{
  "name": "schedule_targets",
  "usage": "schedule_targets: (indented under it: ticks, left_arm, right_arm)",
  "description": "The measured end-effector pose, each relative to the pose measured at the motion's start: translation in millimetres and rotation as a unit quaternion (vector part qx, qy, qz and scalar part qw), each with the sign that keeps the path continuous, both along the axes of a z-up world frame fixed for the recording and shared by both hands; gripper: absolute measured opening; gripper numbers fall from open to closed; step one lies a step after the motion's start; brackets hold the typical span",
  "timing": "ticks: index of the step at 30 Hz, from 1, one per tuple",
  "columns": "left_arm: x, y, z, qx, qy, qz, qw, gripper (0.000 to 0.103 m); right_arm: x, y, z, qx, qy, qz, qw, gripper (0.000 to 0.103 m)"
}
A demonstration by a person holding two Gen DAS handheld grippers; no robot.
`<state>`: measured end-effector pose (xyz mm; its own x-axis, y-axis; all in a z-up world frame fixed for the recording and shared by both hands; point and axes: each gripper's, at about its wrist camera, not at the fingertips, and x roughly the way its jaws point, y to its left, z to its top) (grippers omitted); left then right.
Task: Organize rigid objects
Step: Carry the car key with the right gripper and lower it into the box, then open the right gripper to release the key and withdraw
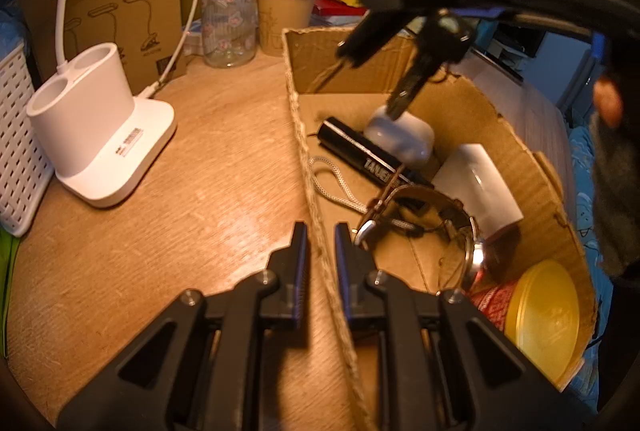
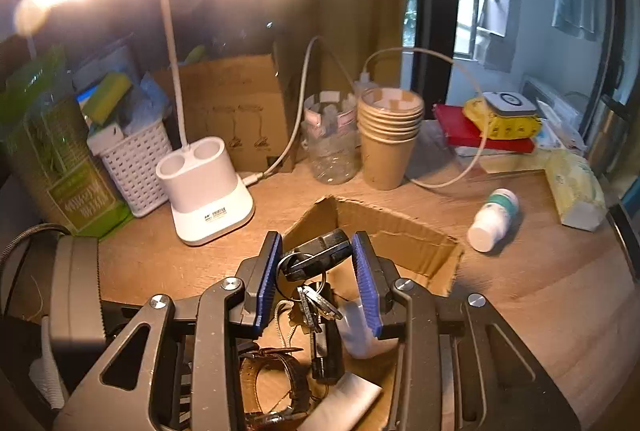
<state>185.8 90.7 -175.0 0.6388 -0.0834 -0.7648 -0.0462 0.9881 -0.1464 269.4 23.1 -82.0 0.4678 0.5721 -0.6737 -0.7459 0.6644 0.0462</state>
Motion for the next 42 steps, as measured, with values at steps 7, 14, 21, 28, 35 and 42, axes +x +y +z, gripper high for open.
schedule_targets:
  ticks: [7, 14, 21, 28, 35, 42]
  left_arm:
    - [0, 0, 0, 0.000, 0.000, 0.000, 1.0000, 0.015]
    - [0, 0, 0, 0.000, 0.000, 0.000, 1.0000, 0.015]
    - [0, 0, 0, 0.000, 0.000, 0.000, 1.0000, 0.015]
    - [0, 0, 0, 0.000, 0.000, 0.000, 1.0000, 0.015]
    - [0, 0, -1, 0.000, 0.000, 0.000, 1.0000, 0.015]
    - [0, 0, -1, 0.000, 0.000, 0.000, 1.0000, 0.015]
  right_arm:
    - [12, 9, -9, -0.012, 0.018, 0.024, 0.999, 0.038]
    - [26, 6, -22, -0.026, 0.033, 0.022, 0.999, 0.038]
    - [36, -6, -28, -0.027, 0.051, 0.011, 0.998, 0.038]
    - [50, -17, -35, -0.040, 0.065, -0.013, 0.997, 0.026]
    - [54, -24, -34, -0.039, 0.061, -0.026, 0.997, 0.025]
    - [45, -21, -39, -0.052, 0.054, -0.021, 0.997, 0.025]
